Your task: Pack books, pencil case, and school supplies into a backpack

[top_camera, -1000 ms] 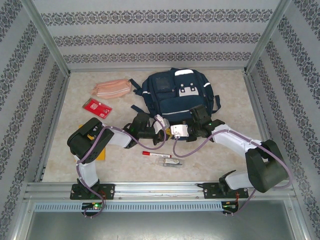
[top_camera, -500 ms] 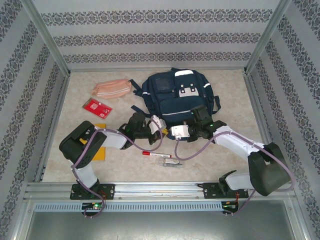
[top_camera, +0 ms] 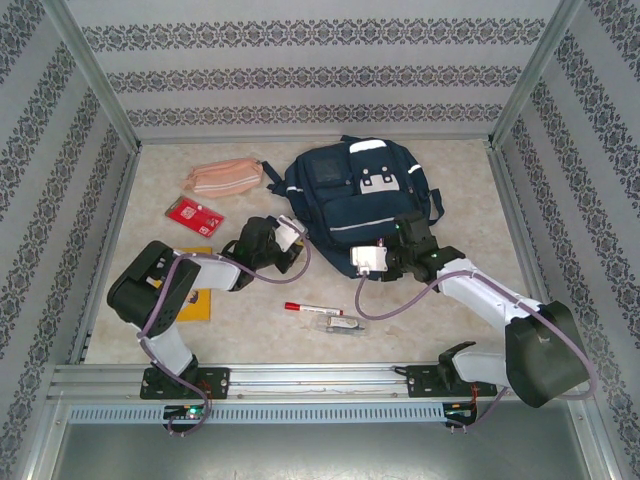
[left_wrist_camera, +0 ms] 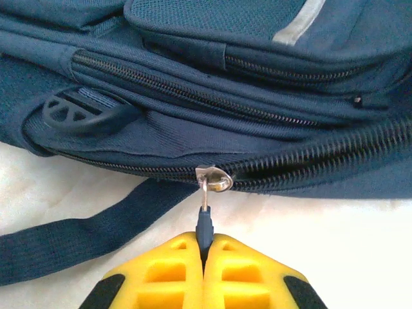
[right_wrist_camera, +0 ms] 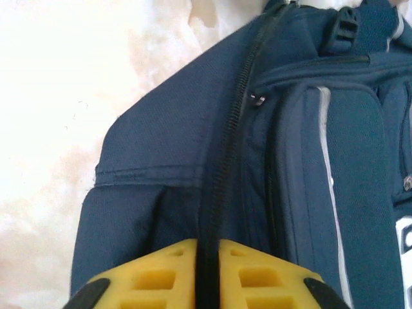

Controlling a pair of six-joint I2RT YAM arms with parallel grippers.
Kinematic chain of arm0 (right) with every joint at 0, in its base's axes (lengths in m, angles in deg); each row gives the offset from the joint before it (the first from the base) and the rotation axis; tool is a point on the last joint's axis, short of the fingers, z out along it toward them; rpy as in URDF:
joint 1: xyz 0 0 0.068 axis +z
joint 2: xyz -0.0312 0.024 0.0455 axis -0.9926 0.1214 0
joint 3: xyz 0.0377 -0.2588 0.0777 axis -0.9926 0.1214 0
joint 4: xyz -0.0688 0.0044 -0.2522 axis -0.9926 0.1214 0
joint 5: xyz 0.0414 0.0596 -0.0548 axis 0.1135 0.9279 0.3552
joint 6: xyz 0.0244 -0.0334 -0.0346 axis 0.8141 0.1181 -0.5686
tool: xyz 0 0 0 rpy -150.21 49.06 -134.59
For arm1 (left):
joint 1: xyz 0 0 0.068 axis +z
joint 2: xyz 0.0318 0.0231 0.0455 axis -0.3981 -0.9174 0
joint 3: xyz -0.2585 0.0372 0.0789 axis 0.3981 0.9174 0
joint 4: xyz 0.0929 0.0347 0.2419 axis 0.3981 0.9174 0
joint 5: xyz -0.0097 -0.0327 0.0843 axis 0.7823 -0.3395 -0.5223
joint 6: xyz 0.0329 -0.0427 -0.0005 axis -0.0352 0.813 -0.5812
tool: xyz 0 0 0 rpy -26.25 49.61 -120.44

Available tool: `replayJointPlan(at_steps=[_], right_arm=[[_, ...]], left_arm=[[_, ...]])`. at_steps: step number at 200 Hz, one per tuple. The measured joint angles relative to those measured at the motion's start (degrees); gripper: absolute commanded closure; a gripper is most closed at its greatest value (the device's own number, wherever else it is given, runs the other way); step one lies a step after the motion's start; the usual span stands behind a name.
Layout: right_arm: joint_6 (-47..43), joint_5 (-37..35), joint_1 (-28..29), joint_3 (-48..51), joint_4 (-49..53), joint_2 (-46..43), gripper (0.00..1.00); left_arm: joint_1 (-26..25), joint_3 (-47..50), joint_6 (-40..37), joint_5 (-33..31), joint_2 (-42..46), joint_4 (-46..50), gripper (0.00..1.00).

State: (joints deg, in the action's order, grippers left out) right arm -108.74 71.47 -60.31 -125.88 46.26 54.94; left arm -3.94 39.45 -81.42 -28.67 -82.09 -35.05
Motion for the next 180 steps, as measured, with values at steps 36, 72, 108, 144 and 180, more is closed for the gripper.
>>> replayJointPlan(at_steps=[36,72,108,144,180], right_arm=[[11.6,4.0,2.4,-4.1,0.4,2.0,0.58],[23.1,6.5,7.0,-7.2,-3.5,5.0,0.53],[27.5,4.6,8.5,-7.8,-5.4,13.3,0.53],[24.7,-1.8,8.6,-8.9,-4.4,15.4,0.86],[19.0,-5.2,8.7,-8.9,-2.9,15.1,1.00]], left_arm=[[-2.3,-0.2,2.6,1.3,-2.3,-4.3,1.00],[-5.9,-3.2,3.7,3.7,-2.2,-4.3,1.00],[-7.8,-3.4,5.2,3.7,-2.2,-4.3,1.00],[-7.5,-2.3,6.6,2.6,-2.3,-4.3,1.00],[-5.8,-2.3,8.3,2.1,-1.7,-3.2,1.00]])
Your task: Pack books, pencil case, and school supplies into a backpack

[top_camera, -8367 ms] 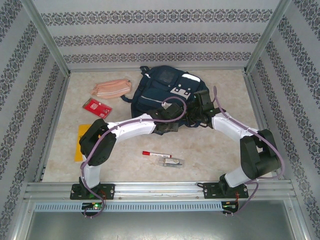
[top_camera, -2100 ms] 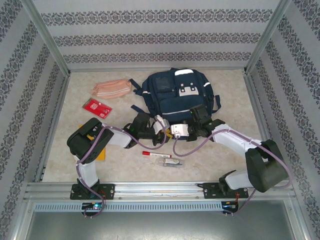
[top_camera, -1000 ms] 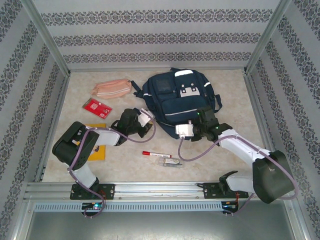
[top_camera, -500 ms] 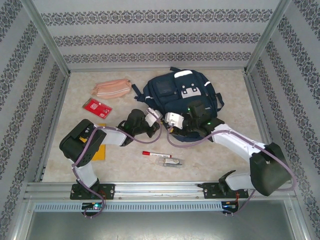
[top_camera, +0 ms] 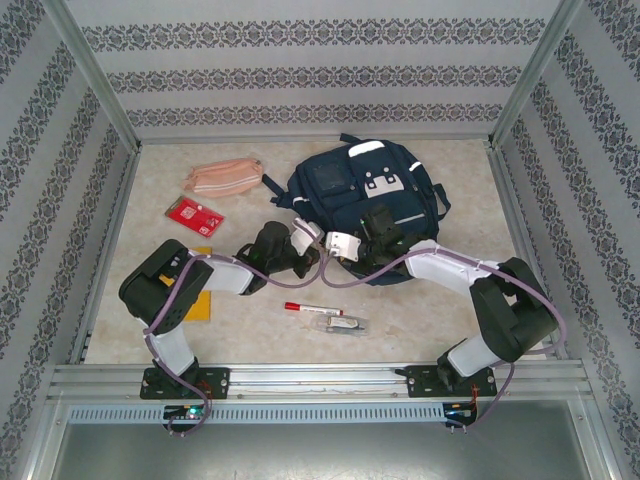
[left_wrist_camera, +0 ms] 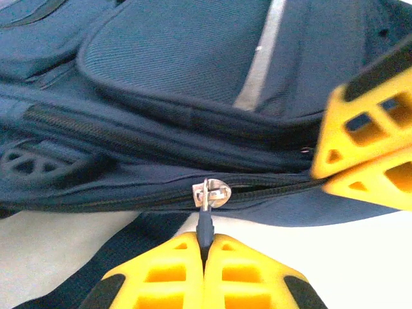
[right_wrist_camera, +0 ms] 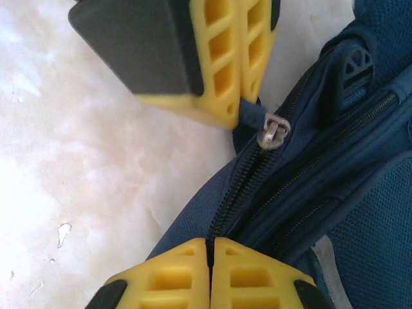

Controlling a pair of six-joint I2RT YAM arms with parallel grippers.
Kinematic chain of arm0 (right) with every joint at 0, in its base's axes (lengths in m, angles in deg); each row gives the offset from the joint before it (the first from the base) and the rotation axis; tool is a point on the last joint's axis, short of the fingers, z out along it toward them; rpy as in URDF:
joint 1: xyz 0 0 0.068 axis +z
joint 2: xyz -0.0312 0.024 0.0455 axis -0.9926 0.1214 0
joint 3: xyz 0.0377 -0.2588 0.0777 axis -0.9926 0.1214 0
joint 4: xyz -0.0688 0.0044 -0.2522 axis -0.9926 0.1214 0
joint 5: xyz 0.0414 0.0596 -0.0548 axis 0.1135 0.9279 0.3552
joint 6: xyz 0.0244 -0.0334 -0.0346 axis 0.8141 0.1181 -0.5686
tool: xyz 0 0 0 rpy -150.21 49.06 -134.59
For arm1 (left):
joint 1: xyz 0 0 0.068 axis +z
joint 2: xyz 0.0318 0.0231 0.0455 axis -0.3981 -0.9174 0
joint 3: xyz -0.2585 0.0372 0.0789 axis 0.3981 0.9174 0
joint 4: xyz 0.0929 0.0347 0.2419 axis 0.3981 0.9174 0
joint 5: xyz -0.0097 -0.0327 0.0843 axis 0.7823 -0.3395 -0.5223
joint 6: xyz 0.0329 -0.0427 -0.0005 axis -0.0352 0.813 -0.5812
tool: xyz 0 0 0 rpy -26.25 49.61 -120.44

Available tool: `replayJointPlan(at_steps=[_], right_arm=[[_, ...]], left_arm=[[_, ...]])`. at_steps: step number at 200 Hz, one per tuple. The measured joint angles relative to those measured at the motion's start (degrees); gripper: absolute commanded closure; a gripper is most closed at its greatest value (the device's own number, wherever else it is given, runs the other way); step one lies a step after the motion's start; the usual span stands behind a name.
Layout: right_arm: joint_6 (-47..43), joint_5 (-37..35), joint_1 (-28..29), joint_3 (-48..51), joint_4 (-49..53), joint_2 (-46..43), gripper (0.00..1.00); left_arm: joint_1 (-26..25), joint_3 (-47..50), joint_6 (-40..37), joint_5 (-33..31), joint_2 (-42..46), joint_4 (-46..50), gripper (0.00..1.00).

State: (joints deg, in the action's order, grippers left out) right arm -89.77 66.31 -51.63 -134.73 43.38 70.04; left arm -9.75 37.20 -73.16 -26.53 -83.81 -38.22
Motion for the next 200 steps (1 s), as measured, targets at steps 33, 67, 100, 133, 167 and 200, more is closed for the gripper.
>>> replayJointPlan(at_steps=[33,67,100,133,167,200], right_arm=[[-3.9,-2.0,0.2,0.6,0.4,-3.6,1.00],[-6.3,-1.2,-0.5,3.8,0.2,-10.0,1.00],[-7.1,0.8,-1.2,7.5,-4.1,-12.7,0.66],[0.0,-0.3,-1.1,9.4,-4.9,-14.1,0.03],[29.0,-11.1,-1.6,5.3,0.0,-20.1,0.02],[62.3,-14.4,-6.8,0.7,11.0,-31.7,0.03]], left_arm=[[3.8,-0.3,1.3,-2.2,0.6,1.5,1.00],[7.1,-3.3,1.7,-3.6,0.4,5.6,1.00],[7.6,-7.9,1.6,-1.4,-2.0,8.6,1.00],[9.8,-8.9,1.5,-2.7,-3.3,9.6,0.78],[10.8,-9.0,1.3,-3.9,-1.2,12.0,0.63],[10.8,-14.1,1.6,-3.8,3.2,24.9,0.55]])
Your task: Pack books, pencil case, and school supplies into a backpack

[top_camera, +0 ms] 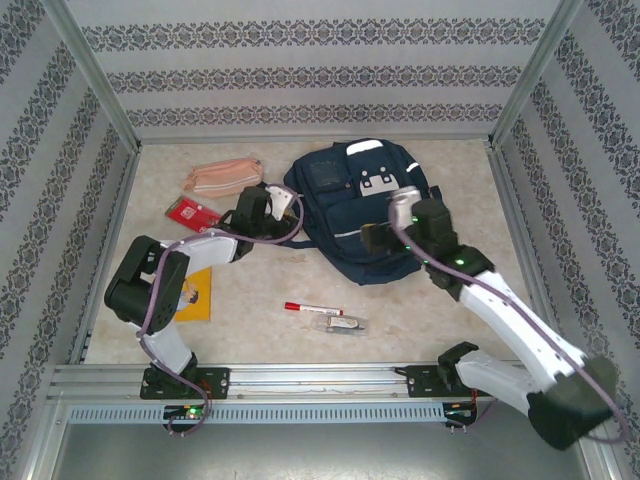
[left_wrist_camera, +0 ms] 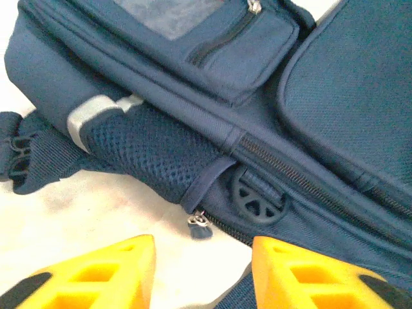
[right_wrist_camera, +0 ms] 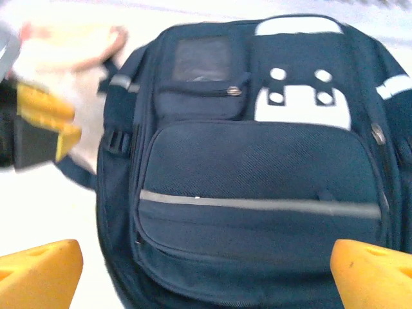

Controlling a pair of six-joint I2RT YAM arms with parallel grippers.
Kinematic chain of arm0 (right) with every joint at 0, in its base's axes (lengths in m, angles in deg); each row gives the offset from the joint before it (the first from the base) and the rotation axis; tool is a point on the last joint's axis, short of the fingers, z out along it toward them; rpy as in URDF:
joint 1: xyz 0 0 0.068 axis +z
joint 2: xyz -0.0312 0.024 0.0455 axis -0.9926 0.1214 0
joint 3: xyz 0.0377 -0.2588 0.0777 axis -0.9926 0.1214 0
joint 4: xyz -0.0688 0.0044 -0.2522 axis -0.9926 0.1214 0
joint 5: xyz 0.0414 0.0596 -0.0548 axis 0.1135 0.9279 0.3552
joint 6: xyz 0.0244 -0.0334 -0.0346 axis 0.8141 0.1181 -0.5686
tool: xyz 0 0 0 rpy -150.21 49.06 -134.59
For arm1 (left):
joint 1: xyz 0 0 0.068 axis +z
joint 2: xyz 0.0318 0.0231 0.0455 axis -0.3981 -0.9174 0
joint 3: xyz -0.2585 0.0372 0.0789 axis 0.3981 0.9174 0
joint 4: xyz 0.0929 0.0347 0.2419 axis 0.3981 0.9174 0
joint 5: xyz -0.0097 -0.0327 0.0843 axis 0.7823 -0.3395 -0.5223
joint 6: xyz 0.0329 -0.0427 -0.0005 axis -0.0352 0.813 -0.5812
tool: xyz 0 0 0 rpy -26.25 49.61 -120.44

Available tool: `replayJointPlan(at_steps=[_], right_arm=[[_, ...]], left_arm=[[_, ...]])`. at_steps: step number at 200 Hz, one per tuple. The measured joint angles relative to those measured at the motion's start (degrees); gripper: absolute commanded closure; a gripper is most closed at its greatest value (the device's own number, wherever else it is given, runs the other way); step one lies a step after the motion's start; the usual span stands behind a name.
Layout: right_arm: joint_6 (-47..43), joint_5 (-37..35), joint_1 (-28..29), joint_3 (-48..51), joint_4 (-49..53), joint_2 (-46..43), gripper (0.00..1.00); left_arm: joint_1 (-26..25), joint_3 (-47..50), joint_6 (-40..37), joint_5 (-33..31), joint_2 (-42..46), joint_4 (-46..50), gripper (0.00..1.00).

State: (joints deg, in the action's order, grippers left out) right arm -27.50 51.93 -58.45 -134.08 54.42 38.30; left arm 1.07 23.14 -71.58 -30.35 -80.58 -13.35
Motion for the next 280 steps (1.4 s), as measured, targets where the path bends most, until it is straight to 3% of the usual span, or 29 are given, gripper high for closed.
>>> replayJointPlan(at_steps=[21,42,77,116,155,202,232,280], right_arm=[[14.0,2.9,-4.5,3.5,5.2,-7.8,0.11],[19.9,8.8,-4.8,5.7,9.9,-9.7,0.21],[18.9,16.4,3.3,5.8,15.0,-6.8,0.32],[13.5,16.4,12.5,5.8,17.0,-1.9,0.30],[5.9,12.0,17.7,4.2,17.6,3.7,0.28],[2.4,7.3,18.0,1.4,17.3,7.1,0.28],[1.1,5.0,18.9,-1.9,17.2,9.8,0.28],[1.8,1.5,23.9,-6.2,11.7,15.5,0.28]], left_arm=[[0.0,-4.4,2.7,1.7,2.8,9.6,0.54],[-0.3,-6.9,7.0,5.5,5.9,19.3,0.55],[-0.9,-7.1,15.1,9.6,11.4,39.0,0.52],[-1.1,-3.1,21.6,10.1,20.1,53.4,0.51],[-1.6,-0.3,24.2,9.6,26.7,59.3,0.50],[-1.6,-0.1,26.7,8.1,28.3,62.6,0.47],[-1.1,-1.9,30.1,2.0,29.2,65.5,0.24],[12.3,-1.8,34.2,-4.3,28.7,66.8,0.22]])
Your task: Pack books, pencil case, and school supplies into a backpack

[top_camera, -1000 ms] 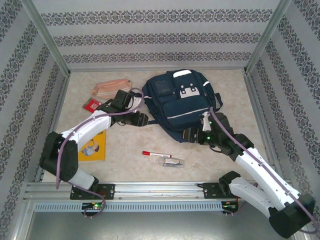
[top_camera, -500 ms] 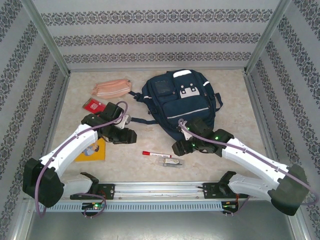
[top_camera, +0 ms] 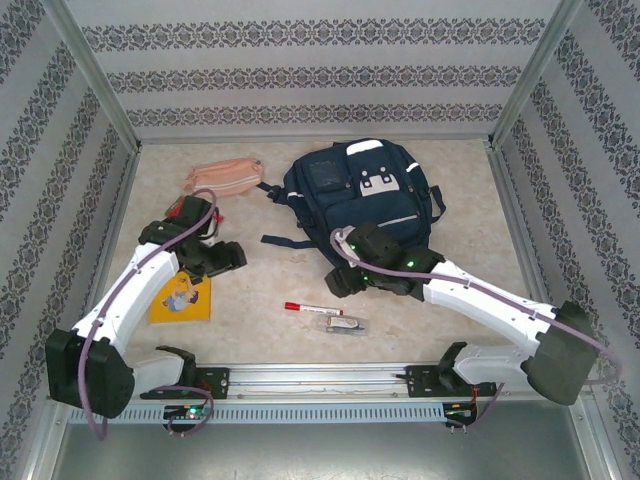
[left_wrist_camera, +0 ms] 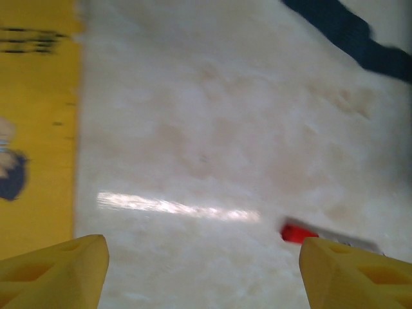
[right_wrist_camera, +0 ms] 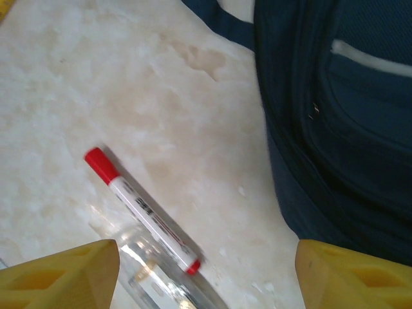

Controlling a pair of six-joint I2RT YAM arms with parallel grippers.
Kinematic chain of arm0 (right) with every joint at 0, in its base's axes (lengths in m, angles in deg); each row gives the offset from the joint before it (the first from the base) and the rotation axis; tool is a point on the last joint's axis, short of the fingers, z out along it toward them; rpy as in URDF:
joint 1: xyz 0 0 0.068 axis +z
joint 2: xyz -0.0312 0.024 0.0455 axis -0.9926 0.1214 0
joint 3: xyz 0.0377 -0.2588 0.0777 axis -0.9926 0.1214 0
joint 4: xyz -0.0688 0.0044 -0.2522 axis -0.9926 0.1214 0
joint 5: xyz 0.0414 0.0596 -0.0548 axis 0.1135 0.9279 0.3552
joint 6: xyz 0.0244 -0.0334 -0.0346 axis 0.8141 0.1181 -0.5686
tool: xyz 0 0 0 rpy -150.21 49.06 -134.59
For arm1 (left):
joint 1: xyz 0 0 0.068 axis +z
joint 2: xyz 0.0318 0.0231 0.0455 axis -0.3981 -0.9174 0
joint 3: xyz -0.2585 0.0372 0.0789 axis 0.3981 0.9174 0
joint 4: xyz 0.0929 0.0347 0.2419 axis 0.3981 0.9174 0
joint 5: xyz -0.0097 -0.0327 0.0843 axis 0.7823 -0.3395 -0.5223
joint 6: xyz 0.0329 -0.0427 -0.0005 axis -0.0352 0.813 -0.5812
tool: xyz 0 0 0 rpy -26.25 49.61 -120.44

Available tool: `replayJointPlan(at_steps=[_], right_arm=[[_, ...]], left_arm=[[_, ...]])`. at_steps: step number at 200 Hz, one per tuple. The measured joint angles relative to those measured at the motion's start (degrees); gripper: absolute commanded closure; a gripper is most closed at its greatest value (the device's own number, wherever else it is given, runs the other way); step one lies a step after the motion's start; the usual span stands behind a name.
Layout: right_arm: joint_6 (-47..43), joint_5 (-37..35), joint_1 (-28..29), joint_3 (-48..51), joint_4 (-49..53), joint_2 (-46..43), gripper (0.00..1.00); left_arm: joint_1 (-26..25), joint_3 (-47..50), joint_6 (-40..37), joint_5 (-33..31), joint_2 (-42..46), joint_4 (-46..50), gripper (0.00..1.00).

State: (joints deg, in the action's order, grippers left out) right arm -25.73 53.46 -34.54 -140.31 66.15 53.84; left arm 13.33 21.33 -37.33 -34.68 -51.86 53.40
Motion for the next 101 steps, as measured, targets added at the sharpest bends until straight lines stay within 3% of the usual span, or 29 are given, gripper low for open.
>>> replayJointPlan(at_steps=[36,60,101], right_arm=[[3.5,0.4,3.5,-2.1,-4.9,6.3,0.27],[5.7,-1.7,3.8,-2.6,-5.4,9.0,0.26],[13.7,-7.8,-3.8,-2.6,-2.3,7.3,0.26]], left_arm=[[9.0,2.8,2.6,-4.1,-4.6,-0.8,0.22],[10.5,5.5,3.5,-5.8,-6.7,-3.1,0.22],[10.6,8.0,3.5,-9.4,-8.1,-5.7,0.20]])
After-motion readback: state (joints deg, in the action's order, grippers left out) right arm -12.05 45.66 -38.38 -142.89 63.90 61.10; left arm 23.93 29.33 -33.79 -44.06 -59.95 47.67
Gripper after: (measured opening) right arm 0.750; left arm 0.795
